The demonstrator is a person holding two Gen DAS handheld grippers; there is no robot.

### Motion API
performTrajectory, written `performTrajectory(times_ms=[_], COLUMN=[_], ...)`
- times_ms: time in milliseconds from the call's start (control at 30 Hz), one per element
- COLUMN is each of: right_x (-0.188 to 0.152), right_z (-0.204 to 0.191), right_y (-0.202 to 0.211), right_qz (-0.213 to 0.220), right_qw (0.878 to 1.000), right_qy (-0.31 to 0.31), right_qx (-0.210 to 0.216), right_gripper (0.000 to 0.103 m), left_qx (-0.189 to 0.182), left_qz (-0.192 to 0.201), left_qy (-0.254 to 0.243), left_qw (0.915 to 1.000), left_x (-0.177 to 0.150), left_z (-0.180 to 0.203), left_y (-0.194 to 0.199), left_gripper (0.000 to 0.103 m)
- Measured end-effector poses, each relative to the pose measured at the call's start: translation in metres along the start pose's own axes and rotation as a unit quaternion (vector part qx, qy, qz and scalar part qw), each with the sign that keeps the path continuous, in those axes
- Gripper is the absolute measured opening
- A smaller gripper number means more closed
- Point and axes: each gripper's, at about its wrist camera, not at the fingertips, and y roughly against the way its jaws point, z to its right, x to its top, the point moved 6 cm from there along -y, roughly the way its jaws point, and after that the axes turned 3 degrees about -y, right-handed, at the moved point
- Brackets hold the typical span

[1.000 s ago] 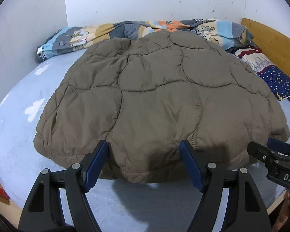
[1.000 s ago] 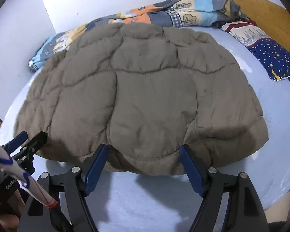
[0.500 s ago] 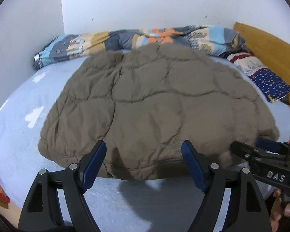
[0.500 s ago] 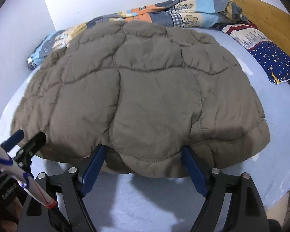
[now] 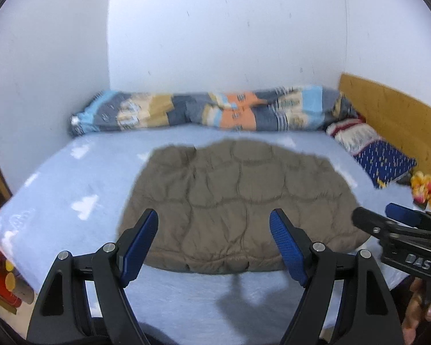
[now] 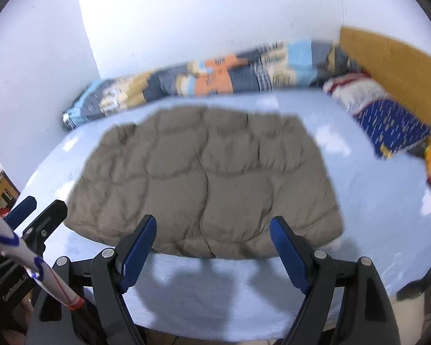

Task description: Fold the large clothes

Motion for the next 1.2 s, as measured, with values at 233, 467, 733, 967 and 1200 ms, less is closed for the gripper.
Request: performTrajectory(times_ms=[233,467,733,967,1200], right_x=[0.018,0.002,-0.021,-0.019,-0.018], right_z=[-0.031,-0.048,-0.066,-0.064,-0.061], right_y=[0.116,0.188,0.205,0.192,0.174], right_qz=[0.106,0.169,0.208,0.196,0.179], right_qw=[0.994,0.985,0.977,0.979,0.983], right_qy=[0.029,0.027,0.049,0.046,0.04], right_qx=[0.03,0.025,0.021,0.026,0.024], right_gripper=[0.086,0.09,0.095,0.096,0.096], left_qx=[0.017,0.034,0.034,0.05,0.057], left_qz=[0.076,0.113,0.124,0.121,0.113], left_qy=[0.012,0.005,0.002,0.03,0.015], left_qw=[0.9969,0.993,0.9918,0.9909,0.9918], left_x=[0.029,0.025,0.01,0.012,0.014], left_z=[-0.014,-0.021,-0.018,-0.025,-0.021], left_y=[0.091,0.147,0.157,0.15,0.138], left_gripper=[0.087,0.09,0.095,0.096,0.097])
